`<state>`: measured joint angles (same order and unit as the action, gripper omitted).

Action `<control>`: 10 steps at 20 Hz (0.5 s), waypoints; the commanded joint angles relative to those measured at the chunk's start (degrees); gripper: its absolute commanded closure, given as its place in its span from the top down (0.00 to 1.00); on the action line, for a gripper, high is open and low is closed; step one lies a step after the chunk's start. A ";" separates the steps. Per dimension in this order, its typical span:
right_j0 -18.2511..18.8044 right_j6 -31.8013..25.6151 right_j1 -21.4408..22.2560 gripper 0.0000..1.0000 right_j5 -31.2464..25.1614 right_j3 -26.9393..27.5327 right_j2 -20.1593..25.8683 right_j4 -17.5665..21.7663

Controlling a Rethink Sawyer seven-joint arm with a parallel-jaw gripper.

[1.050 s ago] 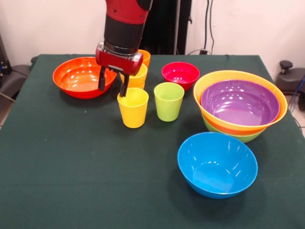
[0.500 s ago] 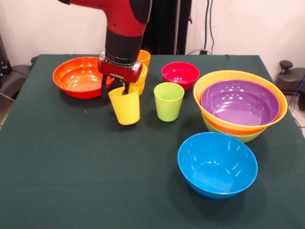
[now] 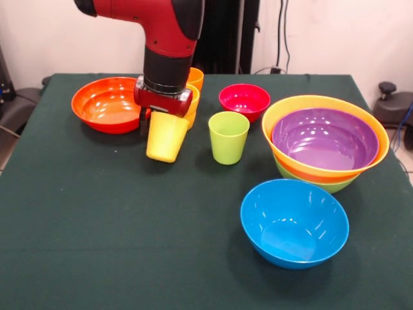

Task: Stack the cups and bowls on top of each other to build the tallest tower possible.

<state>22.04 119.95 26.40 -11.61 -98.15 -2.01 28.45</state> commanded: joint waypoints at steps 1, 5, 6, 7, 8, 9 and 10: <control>0.27 4.53 -0.62 1.00 2.78 -2.18 5.06 -0.73; -0.20 4.18 1.63 1.00 1.46 -2.25 5.66 -1.34; -0.27 4.02 2.11 1.00 1.08 -2.13 5.86 -1.48; -0.46 3.58 2.46 1.00 0.75 -1.61 5.99 -1.36; -0.80 3.47 2.39 1.00 1.22 -1.05 5.71 -0.98; -1.03 2.89 2.19 1.00 1.72 -0.08 5.63 -0.31; -1.10 2.85 2.04 1.00 1.66 0.24 5.57 -0.30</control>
<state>22.07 119.95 27.05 -11.46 -98.21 -2.01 28.45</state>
